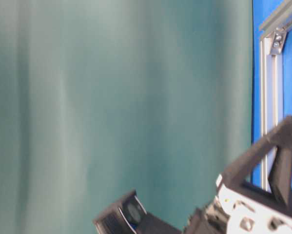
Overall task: Insert the wire through the string loop located on the right side.
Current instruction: 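Move the left gripper down to the plug emerging from the loop, then open the left gripper around the USB plug beyond the loop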
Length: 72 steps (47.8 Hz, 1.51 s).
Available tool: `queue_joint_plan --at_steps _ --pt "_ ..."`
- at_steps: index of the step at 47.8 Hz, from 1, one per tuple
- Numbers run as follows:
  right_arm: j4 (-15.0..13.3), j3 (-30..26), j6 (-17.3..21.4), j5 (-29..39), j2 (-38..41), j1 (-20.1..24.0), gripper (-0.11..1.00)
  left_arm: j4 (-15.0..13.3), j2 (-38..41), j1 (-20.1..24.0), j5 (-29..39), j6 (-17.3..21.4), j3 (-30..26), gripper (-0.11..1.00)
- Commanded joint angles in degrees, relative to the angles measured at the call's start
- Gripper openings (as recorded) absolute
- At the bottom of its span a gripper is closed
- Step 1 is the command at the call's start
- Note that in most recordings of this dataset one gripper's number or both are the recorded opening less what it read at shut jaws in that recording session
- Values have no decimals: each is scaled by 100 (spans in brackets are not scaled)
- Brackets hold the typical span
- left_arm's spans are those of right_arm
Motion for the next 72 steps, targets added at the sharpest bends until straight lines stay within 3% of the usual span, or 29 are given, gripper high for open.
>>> queue_joint_plan --at_steps 1,20,28,42,47,56,59,72 --pt "-9 -88 -9 -26 -26 -18 -4 18 26 -9 79 9 -352 0" --pt "-9 -97 -9 -9 -26 -18 -4 18 615 97 1380 88 -1969 0" --pt "-9 -88 -9 -9 -26 -9 -4 18 729 123 1731 88 -2215 0" --pt "-9 -97 -9 -9 -26 -18 -4 18 747 123 1740 88 -2232 2" --pt "-9 -97 -9 -9 -26 -9 -4 18 747 123 1740 79 -2232 21" --pt "-9 -97 -9 -9 -26 -18 -4 18 747 123 1723 62 -2250 77" --pt "-9 -97 -9 -9 -26 -9 -4 18 747 123 1696 62 -2250 89" --pt "-9 -97 -9 9 -26 -18 -4 18 747 123 1679 62 -2250 91"
